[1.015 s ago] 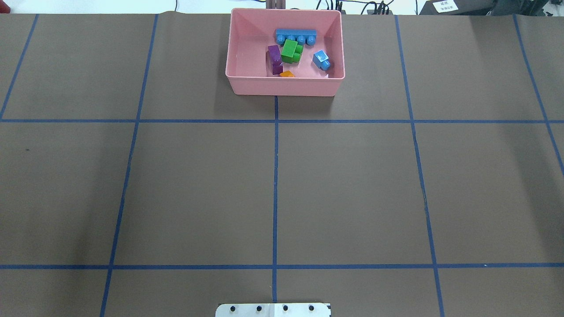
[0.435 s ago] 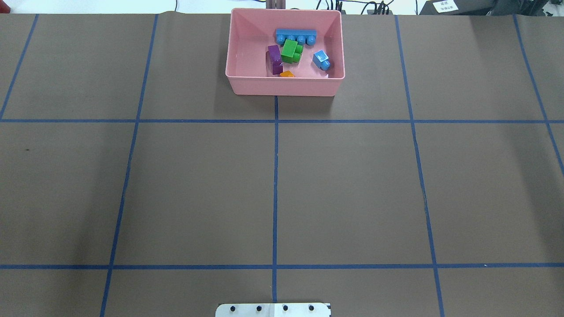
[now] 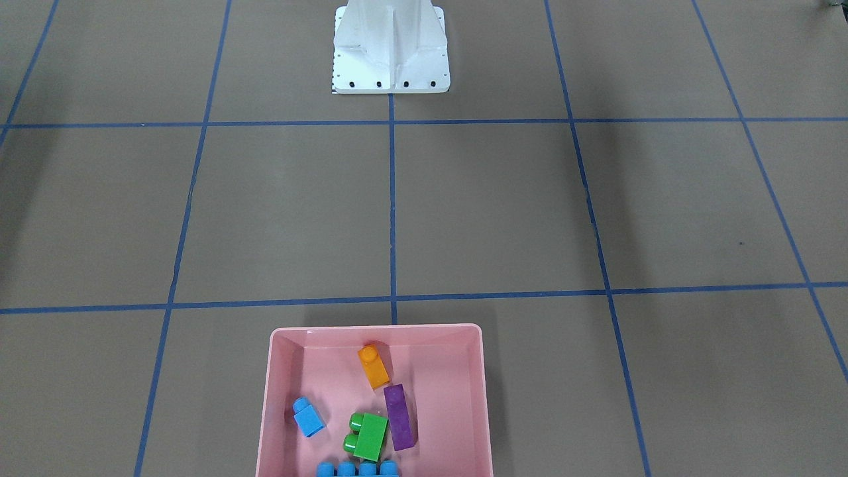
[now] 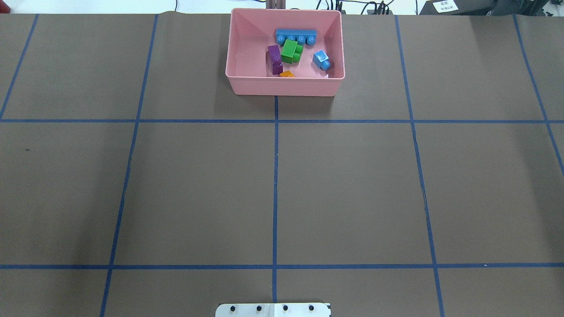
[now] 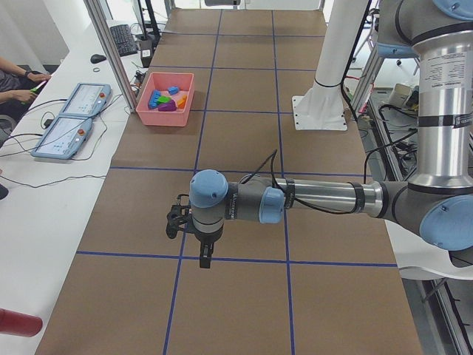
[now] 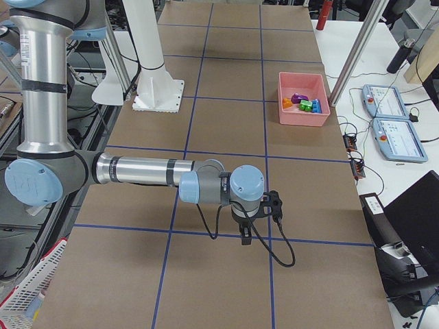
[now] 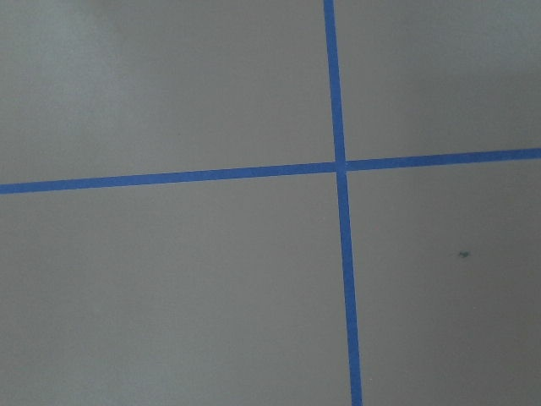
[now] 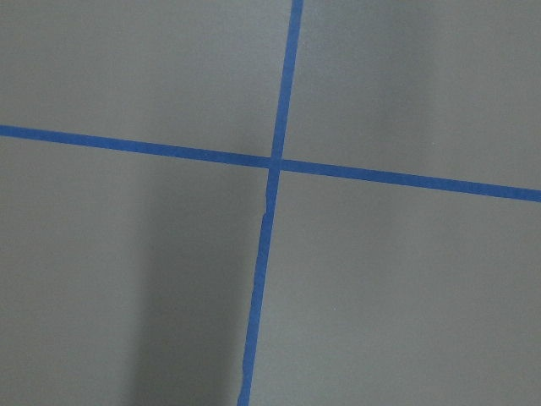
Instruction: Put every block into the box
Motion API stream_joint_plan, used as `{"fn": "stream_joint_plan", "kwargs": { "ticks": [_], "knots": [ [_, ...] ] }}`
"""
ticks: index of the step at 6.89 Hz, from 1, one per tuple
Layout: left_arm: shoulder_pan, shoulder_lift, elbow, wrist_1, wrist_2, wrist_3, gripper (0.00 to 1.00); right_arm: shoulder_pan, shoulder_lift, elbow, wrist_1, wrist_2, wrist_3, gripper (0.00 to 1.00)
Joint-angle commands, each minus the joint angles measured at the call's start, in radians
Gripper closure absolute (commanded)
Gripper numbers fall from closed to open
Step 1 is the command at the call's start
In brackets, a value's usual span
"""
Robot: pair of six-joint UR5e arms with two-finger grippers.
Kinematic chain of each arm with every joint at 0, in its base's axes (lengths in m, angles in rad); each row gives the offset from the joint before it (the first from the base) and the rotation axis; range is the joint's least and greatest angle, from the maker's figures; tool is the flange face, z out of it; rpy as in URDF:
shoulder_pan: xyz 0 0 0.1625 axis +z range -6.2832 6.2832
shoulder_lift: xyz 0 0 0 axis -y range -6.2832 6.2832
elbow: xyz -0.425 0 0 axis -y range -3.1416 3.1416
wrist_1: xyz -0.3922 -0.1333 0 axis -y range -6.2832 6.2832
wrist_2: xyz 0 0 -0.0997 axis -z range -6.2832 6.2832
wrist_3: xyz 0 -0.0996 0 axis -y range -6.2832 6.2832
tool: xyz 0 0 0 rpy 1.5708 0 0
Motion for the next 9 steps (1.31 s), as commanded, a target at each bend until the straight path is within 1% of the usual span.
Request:
{"fn": "stream_joint_plan", "kwargs": {
  "ticks": [1, 2, 3, 4, 9],
  "knots": [
    [0.004, -0.003, -0.003, -0.003, 0.001, -0.033, 0.0, 0.0, 0.007, -0.001, 0.016, 0.003, 0.018, 0.0],
    [0.004, -0.006, -0.003, -0.003, 0.004, -0.034, 0.0, 0.0, 0.012, 0.026, 0.014, 0.004, 0.022, 0.0],
    [0.005, -0.005, 0.0, -0.002, 0.004, -0.035, 0.0, 0.0, 0.012, 0.081, 0.002, 0.007, 0.028, 0.0],
    [0.005, -0.003, -0.001, 0.0, 0.001, -0.035, 0.0, 0.001, 0.007, 0.096, -0.001, 0.01, 0.069, 0.0],
    [0.005, -0.006, -0.003, -0.002, 0.006, -0.035, 0.0, 0.001, -0.016, 0.079, 0.002, 0.014, 0.072, 0.0]
  ]
}}
